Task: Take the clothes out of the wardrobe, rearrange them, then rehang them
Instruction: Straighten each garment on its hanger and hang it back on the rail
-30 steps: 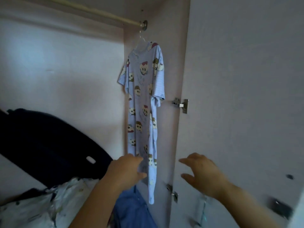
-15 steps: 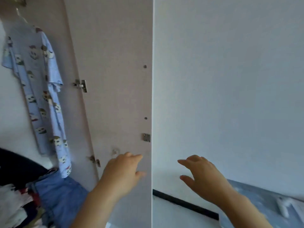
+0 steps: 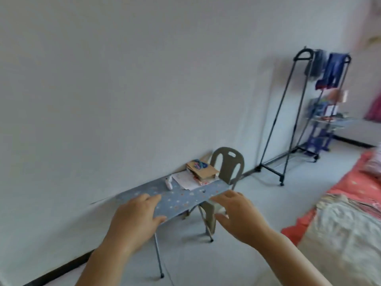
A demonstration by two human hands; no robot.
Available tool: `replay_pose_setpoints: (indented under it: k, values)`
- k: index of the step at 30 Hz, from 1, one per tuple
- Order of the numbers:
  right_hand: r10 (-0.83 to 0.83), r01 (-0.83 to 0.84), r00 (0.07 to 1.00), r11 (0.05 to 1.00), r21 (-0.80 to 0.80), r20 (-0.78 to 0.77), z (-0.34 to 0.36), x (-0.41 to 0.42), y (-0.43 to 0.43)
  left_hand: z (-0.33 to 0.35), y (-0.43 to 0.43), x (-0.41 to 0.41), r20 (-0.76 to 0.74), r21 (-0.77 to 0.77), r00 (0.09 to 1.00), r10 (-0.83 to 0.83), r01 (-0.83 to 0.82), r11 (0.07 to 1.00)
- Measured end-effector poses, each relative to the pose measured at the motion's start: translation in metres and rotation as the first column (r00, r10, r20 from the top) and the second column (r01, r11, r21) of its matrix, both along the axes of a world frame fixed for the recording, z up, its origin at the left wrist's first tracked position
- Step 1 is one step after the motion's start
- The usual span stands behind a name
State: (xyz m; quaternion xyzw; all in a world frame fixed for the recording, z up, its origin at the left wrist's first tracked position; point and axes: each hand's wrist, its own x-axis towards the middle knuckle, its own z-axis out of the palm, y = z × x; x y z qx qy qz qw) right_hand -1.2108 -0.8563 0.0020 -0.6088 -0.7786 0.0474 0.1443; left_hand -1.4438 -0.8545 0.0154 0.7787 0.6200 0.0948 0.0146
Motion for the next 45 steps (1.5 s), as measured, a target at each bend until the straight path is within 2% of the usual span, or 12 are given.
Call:
replay_pose_setpoints:
  k: [4, 10, 18, 27, 38, 45]
  values:
    - [-0.208, 0.208, 0.978, 0.977, -0.039, -0.019, -0.01, 0.104, -0.043, -0.011, 0.01, 0.109, 0.02, -0.04, 0.978, -0.209, 0.209, 0.977]
    - [-0.473, 0.468, 0.878, 0.88, -0.082, -0.066, -0.017, 0.264, -0.099, -0.02, 0.009, 0.296, 0.039, -0.046, 0.879, -0.476, 0.477, 0.878]
    - [-0.685, 0.679, 0.729, 0.722, -0.134, -0.002, -0.034, 0.452, -0.139, -0.034, 0.004, 0.531, 0.043, -0.109, 0.743, -0.668, 0.668, 0.736]
    - [-0.773, 0.747, 0.634, 0.608, -0.269, 0.013, -0.074, 0.575, -0.095, -0.07, 0.06, 0.674, -0.032, -0.281, 0.671, -0.74, 0.705, 0.651]
    - [-0.835, 0.782, 0.543, 0.464, -0.416, 0.089, -0.123, 0.697, 0.048, -0.133, 0.221, 0.819, -0.037, -0.447, 0.588, -0.808, 0.713, 0.54]
    - [-0.833, 0.764, 0.538, 0.418, -0.491, 0.129, -0.155, 0.762, 0.113, -0.168, 0.29, 0.895, -0.055, -0.52, 0.551, -0.833, 0.696, 0.495]
